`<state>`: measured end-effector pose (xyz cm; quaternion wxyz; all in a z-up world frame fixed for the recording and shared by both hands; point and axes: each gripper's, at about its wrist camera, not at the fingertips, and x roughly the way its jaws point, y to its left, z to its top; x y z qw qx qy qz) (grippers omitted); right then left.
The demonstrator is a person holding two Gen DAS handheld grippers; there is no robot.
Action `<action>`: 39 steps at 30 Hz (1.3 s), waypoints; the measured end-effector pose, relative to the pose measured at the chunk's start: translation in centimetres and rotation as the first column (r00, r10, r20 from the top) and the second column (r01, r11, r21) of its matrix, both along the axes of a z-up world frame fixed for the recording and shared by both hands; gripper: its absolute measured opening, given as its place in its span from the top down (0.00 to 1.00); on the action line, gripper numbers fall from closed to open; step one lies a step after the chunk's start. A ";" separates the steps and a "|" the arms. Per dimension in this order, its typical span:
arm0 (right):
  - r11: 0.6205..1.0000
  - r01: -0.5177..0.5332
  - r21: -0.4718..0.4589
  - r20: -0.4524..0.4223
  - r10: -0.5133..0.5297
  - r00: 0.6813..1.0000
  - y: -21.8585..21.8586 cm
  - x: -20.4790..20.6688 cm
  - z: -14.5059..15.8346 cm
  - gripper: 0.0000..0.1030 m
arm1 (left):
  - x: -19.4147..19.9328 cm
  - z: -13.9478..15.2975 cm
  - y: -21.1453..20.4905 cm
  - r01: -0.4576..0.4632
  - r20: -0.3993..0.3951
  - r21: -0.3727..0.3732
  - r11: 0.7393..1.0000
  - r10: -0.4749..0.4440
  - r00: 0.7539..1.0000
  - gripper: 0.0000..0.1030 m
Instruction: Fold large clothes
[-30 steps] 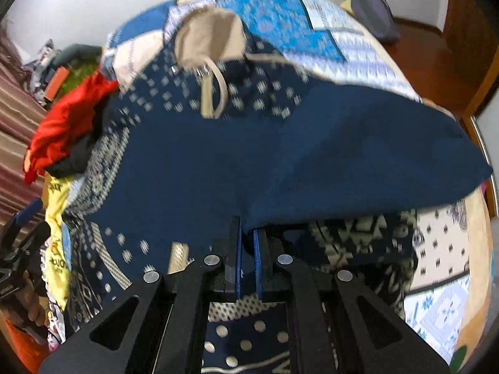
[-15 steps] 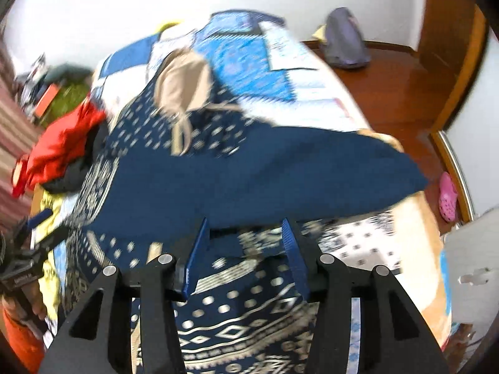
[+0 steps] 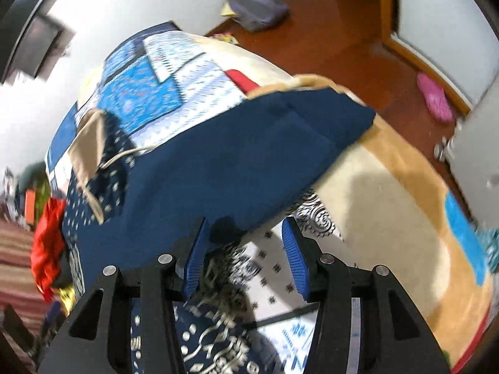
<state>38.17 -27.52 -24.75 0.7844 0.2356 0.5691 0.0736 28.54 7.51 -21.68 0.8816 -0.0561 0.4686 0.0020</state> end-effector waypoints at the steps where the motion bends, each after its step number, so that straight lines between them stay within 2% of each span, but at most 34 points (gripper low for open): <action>1: 1.000 0.007 0.021 -0.008 -0.007 1.000 -0.1 0.2 -0.4 0.57 | 0.1 -0.2 0.0 -0.004 -0.003 0.006 1.000 0.004 1.000 0.06; 3: 0.999 0.005 0.054 -0.004 -0.004 1.000 0.0 0.6 -0.8 0.57 | 0.4 -0.5 -0.1 -0.005 -0.009 0.024 1.000 0.005 1.000 0.06; 6: 0.999 0.006 0.046 0.035 -0.007 0.999 0.0 1.0 -0.9 0.57 | 0.7 -1.0 -0.1 -0.005 -0.018 0.037 0.999 0.005 1.000 0.06; 11: 0.998 -0.013 -0.055 0.061 0.016 0.998 1.0 1.9 -0.7 0.61 | 0.9 -1.2 0.0 -0.006 -0.020 0.046 0.999 0.007 1.000 0.06; 15: 0.984 -0.076 -0.159 0.104 0.094 0.990 2.4 2.0 0.2 0.87 | 0.9 -1.1 0.1 -0.010 -0.013 0.055 0.998 0.011 1.000 0.06; 16: 0.983 -0.081 -0.168 0.116 0.101 0.988 2.6 1.9 0.6 0.91 | 0.9 -1.1 0.1 -0.010 -0.012 0.056 0.998 0.011 1.000 0.06; 20: 0.979 -0.078 -0.188 0.202 0.116 0.972 3.0 1.3 3.5 0.92 | 0.6 -0.7 0.3 -0.011 0.003 0.054 0.998 0.010 1.000 0.06; 26: 0.969 -0.143 -0.200 0.348 0.207 0.914 6.5 -0.3 11.3 0.93 | -0.4 0.5 1.3 -0.022 0.041 0.045 0.999 0.020 0.999 0.06; 29: 0.960 -0.206 -0.190 0.405 0.268 0.874 9.3 -1.0 14.5 0.93 | -1.1 1.0 2.0 -0.037 0.061 0.040 0.999 0.035 0.998 0.06; 32: 0.938 -0.289 -0.192 0.463 0.346 0.816 13.6 -2.5 17.7 0.93 | -1.9 1.6 3.0 -0.058 0.079 0.031 0.998 0.055 0.995 0.06; 36: 0.893 -0.406 -0.194 0.485 0.447 0.752 19.6 -4.1 19.2 0.93 | -3.4 2.3 5.0 -0.091 0.101 0.014 0.996 0.089 0.991 0.06; 39: 0.851 -0.486 -0.201 0.464 0.519 0.718 24.0 -5.3 18.5 0.93 | -4.6 2.6 6.5 -0.118 0.114 0.007 0.993 0.117 0.987 0.06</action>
